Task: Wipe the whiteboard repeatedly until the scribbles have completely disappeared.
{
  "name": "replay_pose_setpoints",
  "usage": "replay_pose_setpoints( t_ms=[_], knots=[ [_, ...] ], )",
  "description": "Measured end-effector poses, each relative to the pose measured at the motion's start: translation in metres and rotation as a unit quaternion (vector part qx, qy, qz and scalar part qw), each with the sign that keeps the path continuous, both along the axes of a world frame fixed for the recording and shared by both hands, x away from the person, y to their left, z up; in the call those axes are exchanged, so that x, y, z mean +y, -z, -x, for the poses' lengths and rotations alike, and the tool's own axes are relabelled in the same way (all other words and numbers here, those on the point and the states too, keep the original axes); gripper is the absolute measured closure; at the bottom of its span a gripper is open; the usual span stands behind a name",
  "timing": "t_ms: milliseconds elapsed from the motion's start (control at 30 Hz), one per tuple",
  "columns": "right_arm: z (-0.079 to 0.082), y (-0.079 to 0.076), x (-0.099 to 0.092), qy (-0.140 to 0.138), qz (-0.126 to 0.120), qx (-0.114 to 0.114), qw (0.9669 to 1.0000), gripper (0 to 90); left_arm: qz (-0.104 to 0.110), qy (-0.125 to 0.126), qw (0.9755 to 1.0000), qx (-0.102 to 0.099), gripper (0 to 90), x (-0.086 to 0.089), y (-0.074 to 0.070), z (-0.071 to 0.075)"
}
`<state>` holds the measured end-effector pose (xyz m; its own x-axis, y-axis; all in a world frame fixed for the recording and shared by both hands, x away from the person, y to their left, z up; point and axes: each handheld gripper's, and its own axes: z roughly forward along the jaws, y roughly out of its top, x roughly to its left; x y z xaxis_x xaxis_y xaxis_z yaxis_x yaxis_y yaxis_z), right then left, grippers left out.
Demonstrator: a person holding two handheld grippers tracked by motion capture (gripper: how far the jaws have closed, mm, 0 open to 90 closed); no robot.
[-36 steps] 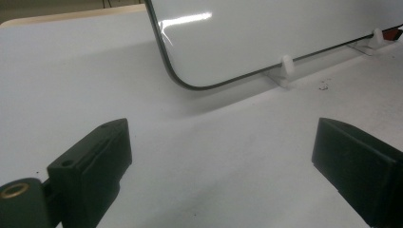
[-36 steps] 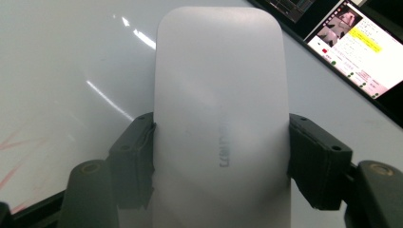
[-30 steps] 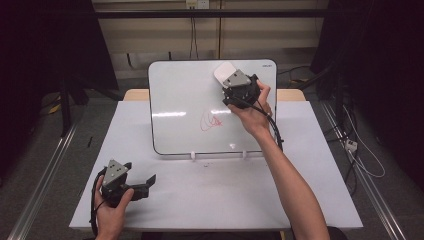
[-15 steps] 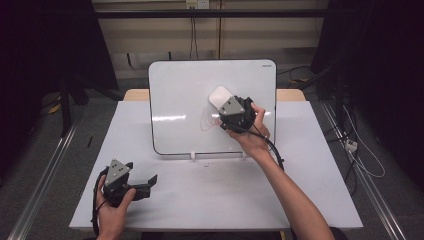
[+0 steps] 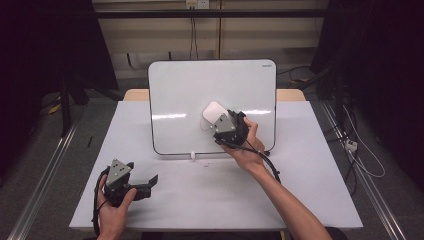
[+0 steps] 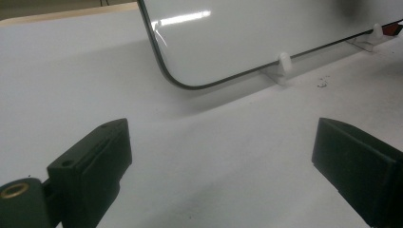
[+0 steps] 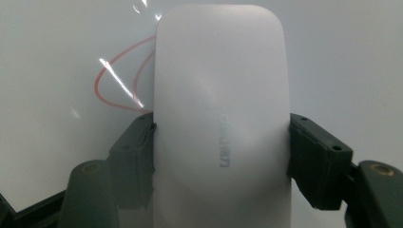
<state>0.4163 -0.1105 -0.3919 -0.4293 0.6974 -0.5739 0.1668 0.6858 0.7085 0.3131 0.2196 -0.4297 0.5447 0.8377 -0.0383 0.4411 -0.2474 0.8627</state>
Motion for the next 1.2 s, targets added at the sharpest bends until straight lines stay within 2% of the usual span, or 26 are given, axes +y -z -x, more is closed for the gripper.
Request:
replay_pose_setpoints(
  t_ms=[367,800,933,1200],
  knots=[
    [-0.011,-0.012,0.001,0.006,-0.015,0.003,0.9999,31.5,0.001,-0.001,1.0000,0.002,5.9,0.002,0.000,0.000],
    [-0.041,-0.046,-0.001,0.027,-0.036,-0.001,0.9990,31.5,0.004,-0.002,1.0000,0.000,5.9,0.004,-0.001,0.000],
    [-0.045,-0.052,0.000,0.030,-0.038,-0.002,0.9988,31.5,0.006,-0.002,1.0000,-0.001,5.9,0.005,-0.001,0.000],
    [-0.042,-0.048,0.003,0.036,-0.035,-0.012,0.9986,31.5,0.005,-0.002,1.0000,-0.002,5.9,0.004,-0.001,0.001]
  ],
)
